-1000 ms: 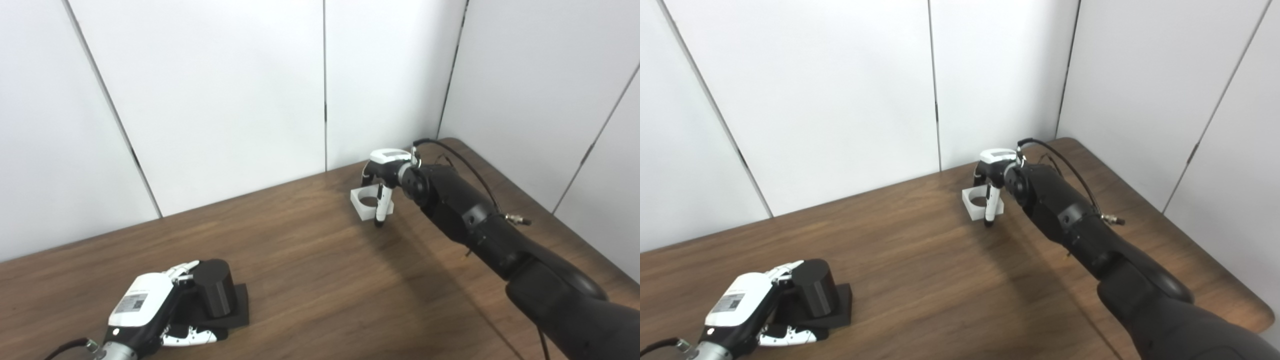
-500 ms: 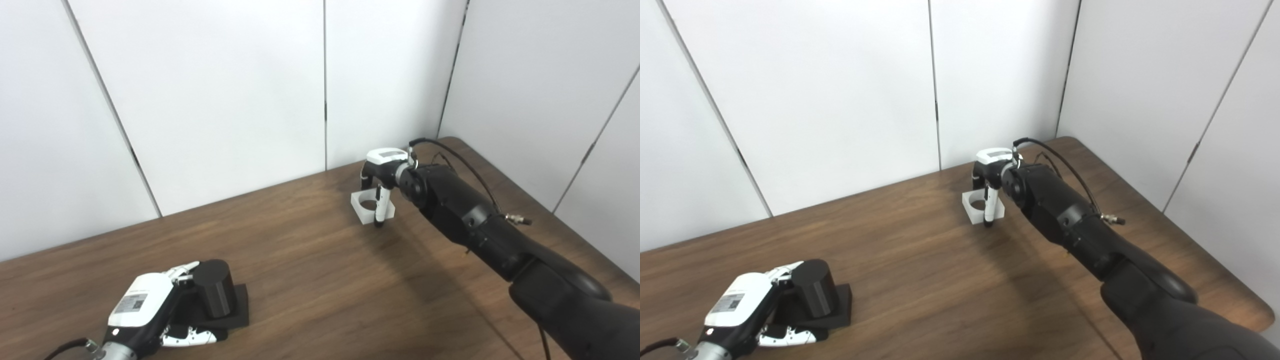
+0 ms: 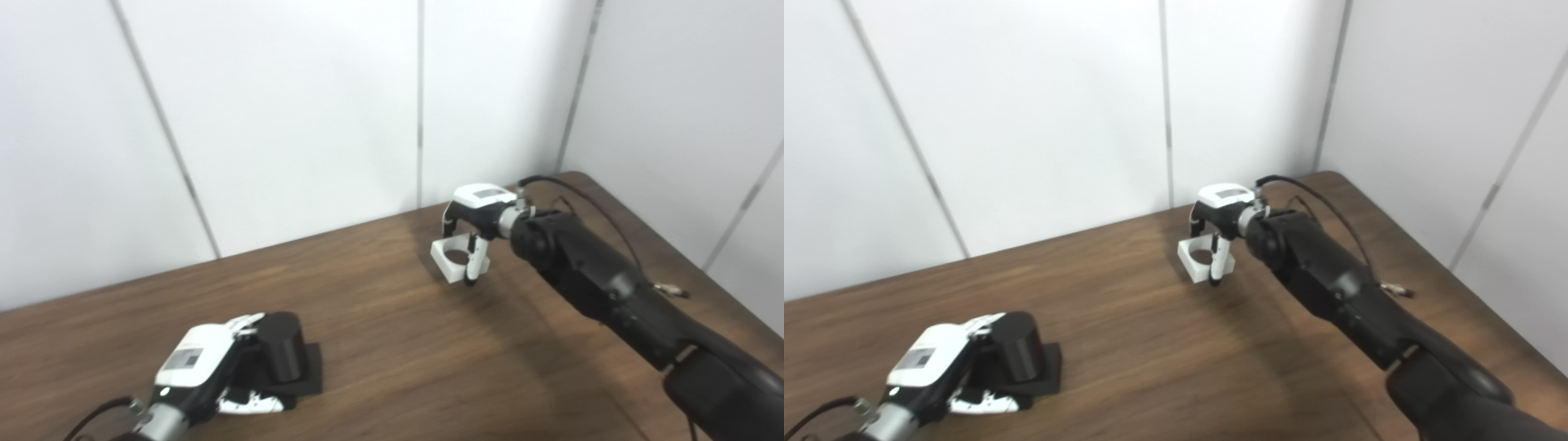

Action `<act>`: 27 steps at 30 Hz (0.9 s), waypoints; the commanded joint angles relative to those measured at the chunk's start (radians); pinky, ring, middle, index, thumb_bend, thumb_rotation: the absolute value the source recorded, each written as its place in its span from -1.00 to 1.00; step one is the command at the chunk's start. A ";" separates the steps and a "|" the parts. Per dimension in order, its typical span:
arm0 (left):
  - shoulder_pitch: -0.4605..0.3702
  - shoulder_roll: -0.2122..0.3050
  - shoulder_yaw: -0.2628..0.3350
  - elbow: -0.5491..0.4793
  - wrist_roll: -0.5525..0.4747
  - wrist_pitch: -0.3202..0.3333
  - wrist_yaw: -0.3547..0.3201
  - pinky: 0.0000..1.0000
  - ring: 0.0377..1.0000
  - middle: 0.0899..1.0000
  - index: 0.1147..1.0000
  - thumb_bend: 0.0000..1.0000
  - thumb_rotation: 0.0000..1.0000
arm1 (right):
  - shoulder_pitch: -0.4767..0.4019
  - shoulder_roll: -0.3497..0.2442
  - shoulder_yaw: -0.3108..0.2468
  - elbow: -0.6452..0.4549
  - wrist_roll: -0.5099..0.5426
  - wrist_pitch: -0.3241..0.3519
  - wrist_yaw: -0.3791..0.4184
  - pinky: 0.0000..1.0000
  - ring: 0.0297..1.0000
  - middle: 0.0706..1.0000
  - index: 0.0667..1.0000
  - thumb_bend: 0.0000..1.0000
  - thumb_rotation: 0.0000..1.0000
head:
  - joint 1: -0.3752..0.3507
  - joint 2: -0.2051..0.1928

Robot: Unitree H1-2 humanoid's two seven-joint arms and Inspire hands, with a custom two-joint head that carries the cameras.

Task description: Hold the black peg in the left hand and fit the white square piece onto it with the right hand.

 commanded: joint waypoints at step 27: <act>0.039 -0.088 -0.118 0.079 0.081 0.125 -0.155 0.72 0.84 0.81 -0.15 0.04 -0.84 | -0.071 0.025 -0.021 -0.404 0.097 -0.161 0.107 0.61 0.61 0.43 -0.12 0.04 -0.74 | 0.354 0.075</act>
